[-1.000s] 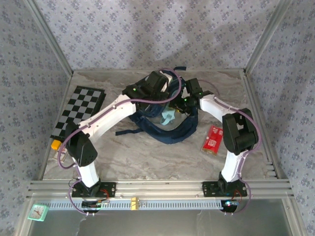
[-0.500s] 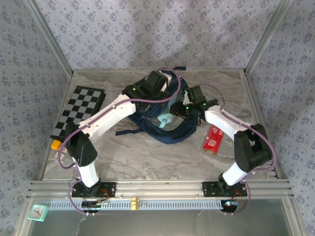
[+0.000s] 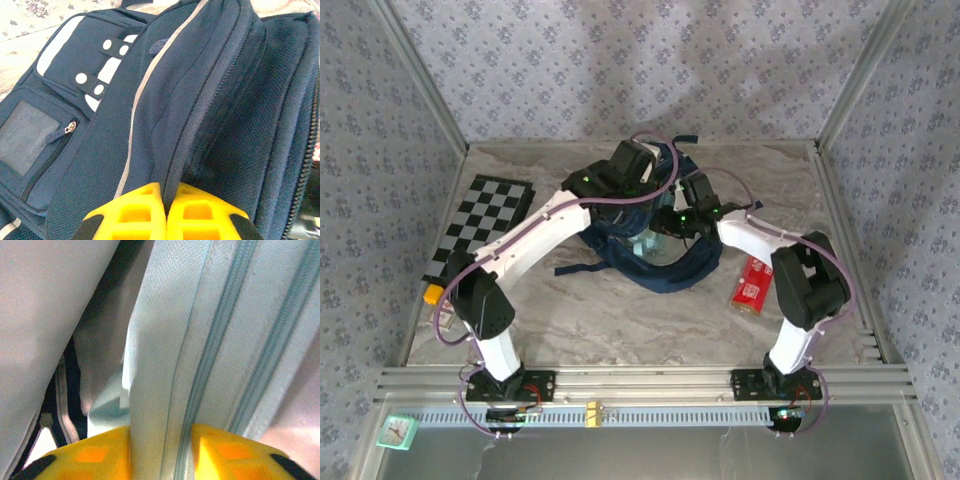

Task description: Pack the student bag

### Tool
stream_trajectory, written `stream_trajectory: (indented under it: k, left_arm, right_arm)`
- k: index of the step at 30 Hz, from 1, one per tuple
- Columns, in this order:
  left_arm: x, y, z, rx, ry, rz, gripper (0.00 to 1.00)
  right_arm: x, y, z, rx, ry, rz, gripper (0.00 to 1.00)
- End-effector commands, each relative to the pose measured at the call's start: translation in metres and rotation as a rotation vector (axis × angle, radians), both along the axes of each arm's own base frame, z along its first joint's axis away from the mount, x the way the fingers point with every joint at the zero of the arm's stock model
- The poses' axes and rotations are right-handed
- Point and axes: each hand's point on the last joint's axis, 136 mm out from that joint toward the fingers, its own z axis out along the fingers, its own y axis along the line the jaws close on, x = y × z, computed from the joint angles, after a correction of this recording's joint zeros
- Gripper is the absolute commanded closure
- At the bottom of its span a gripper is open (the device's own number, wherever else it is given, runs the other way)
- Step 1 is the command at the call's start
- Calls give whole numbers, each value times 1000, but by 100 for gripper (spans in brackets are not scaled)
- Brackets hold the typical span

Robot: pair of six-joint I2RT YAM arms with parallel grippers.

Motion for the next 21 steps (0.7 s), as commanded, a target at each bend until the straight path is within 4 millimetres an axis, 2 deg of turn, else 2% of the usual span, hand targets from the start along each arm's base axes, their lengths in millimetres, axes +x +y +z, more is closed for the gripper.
stream_trajectory:
  k: [1, 3, 4, 7, 10, 13, 16, 18, 21]
  left_arm:
    - [-2, -1, 58, -159, -103, 14, 100]
    - [-1, 0, 60, -154, -109, 16, 100]
    - [0, 1, 59, -151, -109, 20, 100]
    - [1, 1, 58, -150, -107, 21, 100]
    - [1, -1, 56, -152, -101, 18, 100]
    - [-1, -2, 57, -157, -94, 10, 100]
    - [-3, -1, 56, -157, -88, 7, 100]
    - [-3, 0, 54, -151, -82, 11, 100]
    - [-5, 1, 54, -154, -79, 12, 100]
  right_arm:
    - [-4, -13, 21, -50, -98, -1, 57]
    - [-19, -16, 16, -77, -71, 6, 54]
    - [-24, -16, 13, -76, -55, -2, 55]
    - [-44, 4, 9, -6, -28, 10, 66]
    - [-50, 22, 6, -8, -27, 5, 77]
    - [-41, 26, -4, -15, -25, -11, 84]
    - [-20, 18, -14, -47, -40, -41, 90]
    - [-5, 10, -12, -54, -51, -69, 90]
    - [3, 13, -2, -64, -94, -24, 89]
